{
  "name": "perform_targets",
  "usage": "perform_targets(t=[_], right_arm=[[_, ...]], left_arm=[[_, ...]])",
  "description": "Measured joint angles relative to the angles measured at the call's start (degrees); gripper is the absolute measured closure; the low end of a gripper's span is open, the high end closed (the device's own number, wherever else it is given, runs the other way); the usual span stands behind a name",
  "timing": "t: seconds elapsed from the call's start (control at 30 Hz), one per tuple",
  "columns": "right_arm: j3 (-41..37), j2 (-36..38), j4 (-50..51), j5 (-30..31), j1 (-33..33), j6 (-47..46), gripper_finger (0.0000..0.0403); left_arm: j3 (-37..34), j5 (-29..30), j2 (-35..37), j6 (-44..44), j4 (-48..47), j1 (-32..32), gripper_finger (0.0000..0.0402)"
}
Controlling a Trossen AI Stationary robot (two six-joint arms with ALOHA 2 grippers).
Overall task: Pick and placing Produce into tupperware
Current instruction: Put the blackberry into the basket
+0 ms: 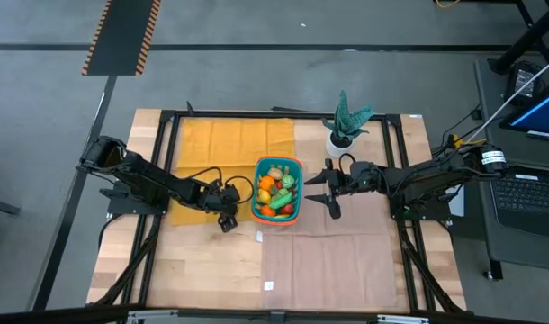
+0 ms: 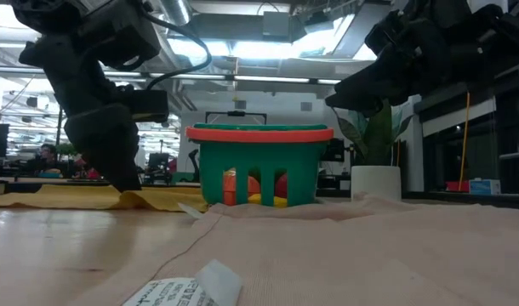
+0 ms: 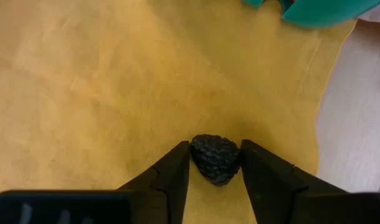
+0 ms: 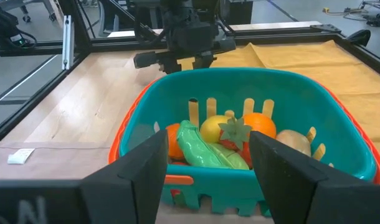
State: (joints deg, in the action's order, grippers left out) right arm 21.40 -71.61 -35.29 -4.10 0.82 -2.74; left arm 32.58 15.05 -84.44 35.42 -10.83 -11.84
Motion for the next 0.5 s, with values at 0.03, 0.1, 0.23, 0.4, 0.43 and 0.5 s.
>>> perform_targets(t=[0.03,0.1,0.23,0.4,0.43,0.5], right_arm=[[0.0,0.0,0.0,0.0,0.0,0.0,0.0178],[0.0,0.0,0.0,0.0,0.0,0.0,0.0178],[0.0,0.0,0.0,0.0,0.0,0.0,0.0178],[0.0,0.0,0.0,0.0,0.0,0.0,0.0178],[0.0,0.0,0.0,0.0,0.0,0.0,0.0178],[0.0,0.0,0.0,0.0,0.0,0.0,0.0178]], left_arm=[[0.0,0.0,0.0,0.0,0.0,0.0,0.0271],[0.0,0.0,0.0,-0.8,0.0,0.0,0.0284],[0.0,0.1,0.0,-1.5,0.1,0.0,0.0308],[0.0,0.2,0.0,-1.6,0.1,0.0,0.0309],[0.0,0.2,0.0,-1.6,0.1,0.0,0.0306],[0.0,0.1,0.0,-1.6,0.1,0.0,0.0301]])
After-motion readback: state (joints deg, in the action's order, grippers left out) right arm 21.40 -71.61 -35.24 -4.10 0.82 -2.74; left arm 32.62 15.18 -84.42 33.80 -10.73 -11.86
